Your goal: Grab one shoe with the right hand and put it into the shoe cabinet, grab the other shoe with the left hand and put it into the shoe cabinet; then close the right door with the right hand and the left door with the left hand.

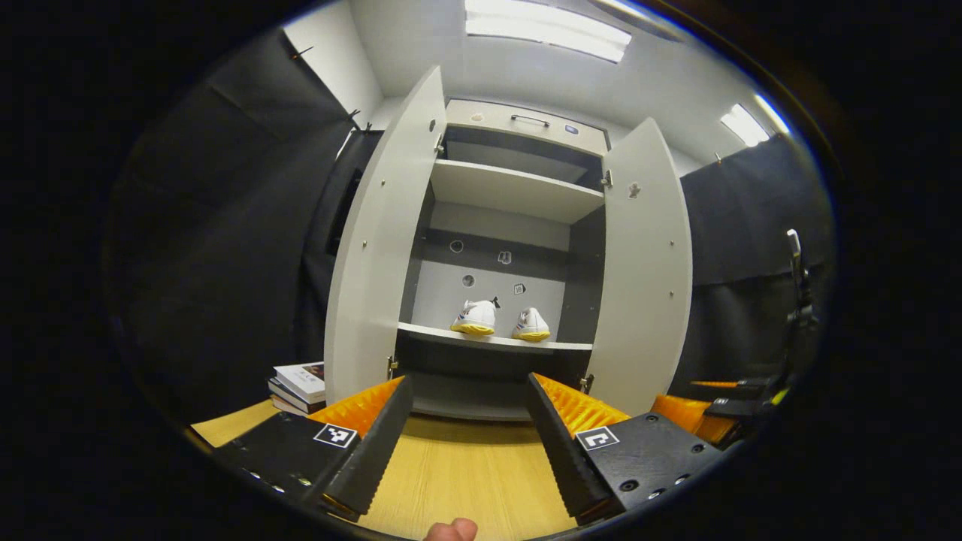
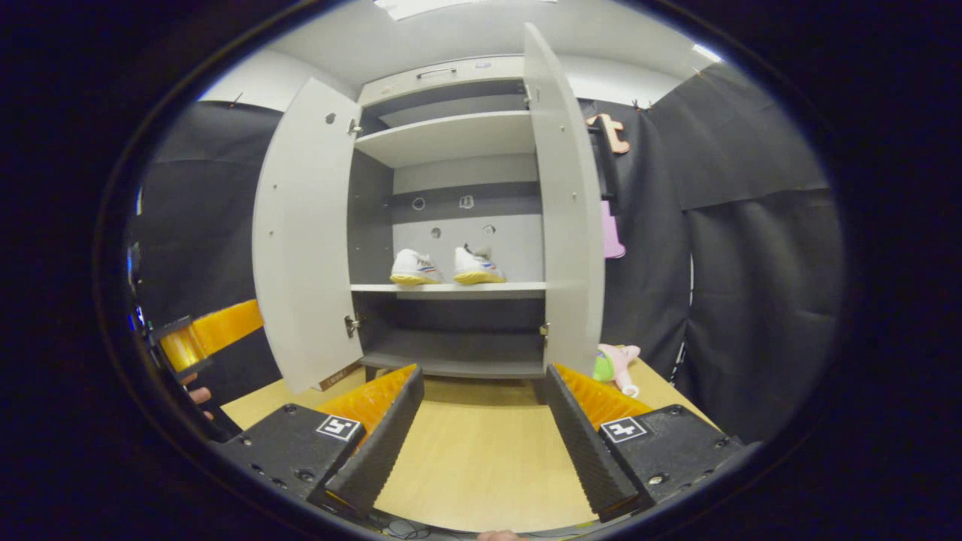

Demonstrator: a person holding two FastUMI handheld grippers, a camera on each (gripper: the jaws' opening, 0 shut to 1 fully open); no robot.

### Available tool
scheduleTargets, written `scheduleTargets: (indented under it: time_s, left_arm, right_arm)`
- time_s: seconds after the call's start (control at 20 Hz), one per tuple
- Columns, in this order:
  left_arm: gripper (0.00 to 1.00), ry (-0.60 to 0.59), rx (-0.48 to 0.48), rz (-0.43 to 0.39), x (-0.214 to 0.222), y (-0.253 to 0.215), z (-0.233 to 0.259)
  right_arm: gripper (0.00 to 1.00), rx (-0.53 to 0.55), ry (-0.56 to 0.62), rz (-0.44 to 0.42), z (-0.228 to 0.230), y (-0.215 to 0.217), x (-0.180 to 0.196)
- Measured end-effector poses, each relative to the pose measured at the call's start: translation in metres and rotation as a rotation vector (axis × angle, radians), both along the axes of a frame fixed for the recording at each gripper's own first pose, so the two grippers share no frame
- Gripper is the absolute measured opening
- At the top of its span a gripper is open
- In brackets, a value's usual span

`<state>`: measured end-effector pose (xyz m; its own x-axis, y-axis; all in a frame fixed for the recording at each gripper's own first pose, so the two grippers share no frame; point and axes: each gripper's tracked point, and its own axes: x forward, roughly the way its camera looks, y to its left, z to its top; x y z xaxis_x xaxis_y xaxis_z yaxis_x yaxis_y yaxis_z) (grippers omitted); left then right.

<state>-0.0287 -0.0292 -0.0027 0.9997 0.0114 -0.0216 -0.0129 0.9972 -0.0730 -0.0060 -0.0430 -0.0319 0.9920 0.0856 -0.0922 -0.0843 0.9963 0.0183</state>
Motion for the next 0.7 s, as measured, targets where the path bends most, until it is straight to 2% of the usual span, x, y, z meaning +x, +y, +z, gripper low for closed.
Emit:
scheduleTargets:
  time_s: [0.2, 0.35, 0.55, 0.7]
  left_arm:
    - [0.92, 0.075, 0.003, -0.037, -0.007, -0.015, -0.019]
    - [0.92, 0.102, -0.017, -0.048, -0.009, -0.017, -0.025]
    - [0.92, 0.108, 0.011, -0.050, -0.010, -0.015, -0.028]
    - [0.92, 0.117, 0.023, -0.053, -0.011, -0.015, -0.030]
  right_arm:
    - [1.00, -0.025, -0.066, -0.138, 0.042, -0.061, 0.009]
    - [1.00, -0.036, -0.119, -0.223, 0.086, -0.108, 0.032]
    - [1.00, -0.025, -0.188, -0.289, 0.142, -0.156, 0.068]
    - [1.00, -0.034, -0.171, -0.305, 0.157, -0.177, 0.098]
